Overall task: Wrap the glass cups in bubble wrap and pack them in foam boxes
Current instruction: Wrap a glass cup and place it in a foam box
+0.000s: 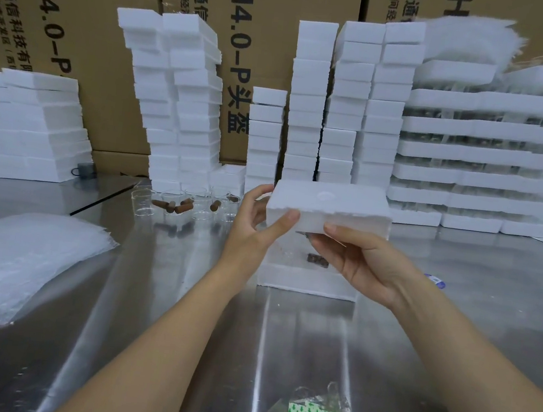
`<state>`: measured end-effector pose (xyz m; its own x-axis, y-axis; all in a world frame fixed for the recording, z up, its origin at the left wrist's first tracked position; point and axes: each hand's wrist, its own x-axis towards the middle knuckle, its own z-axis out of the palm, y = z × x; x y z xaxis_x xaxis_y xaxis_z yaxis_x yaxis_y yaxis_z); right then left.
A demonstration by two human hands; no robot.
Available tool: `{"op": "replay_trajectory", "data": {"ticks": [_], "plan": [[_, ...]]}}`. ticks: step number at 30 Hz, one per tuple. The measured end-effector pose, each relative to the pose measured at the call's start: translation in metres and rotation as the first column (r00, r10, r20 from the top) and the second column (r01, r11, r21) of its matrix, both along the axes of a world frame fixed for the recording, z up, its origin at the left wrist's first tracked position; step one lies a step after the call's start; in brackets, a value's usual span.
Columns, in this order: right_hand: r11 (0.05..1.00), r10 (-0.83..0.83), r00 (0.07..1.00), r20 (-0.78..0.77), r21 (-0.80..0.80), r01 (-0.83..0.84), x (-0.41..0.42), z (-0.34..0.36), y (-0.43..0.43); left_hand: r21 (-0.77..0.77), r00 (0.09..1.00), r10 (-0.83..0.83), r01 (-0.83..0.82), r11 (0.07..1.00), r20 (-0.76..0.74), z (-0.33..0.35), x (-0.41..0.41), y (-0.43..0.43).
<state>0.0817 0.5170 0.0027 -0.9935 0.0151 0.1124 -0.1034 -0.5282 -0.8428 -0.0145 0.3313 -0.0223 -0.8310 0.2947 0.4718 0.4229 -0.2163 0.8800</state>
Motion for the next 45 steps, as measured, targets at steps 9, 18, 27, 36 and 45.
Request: {"op": "replay_trajectory", "data": {"ticks": [9,18,27,36,45], "plan": [[0.999,-0.032,0.995,0.093,0.042,0.029,0.002,0.0,0.01,-0.015,0.994,0.012,-0.01,1.0,0.111,0.002,-0.005,-0.008],[0.776,-0.537,0.817,0.21,0.503,0.38,-0.003,-0.01,0.05,-0.137,1.0,-0.006,0.009,0.991,0.021,-0.005,-0.014,-0.009],[0.536,-0.618,0.781,0.088,0.774,0.336,-0.012,-0.025,0.05,-0.148,0.979,-0.134,0.157,0.976,0.151,-0.01,-0.029,-0.018],[0.455,-0.57,0.821,-0.029,0.821,0.345,-0.017,-0.032,0.043,-0.062,0.912,-0.223,0.259,0.964,0.346,-0.013,-0.036,-0.033],[0.561,-0.559,0.829,0.035,0.751,0.347,-0.017,-0.03,0.042,-0.108,0.893,-0.233,0.294,0.95,0.384,-0.019,-0.038,-0.035]]}}
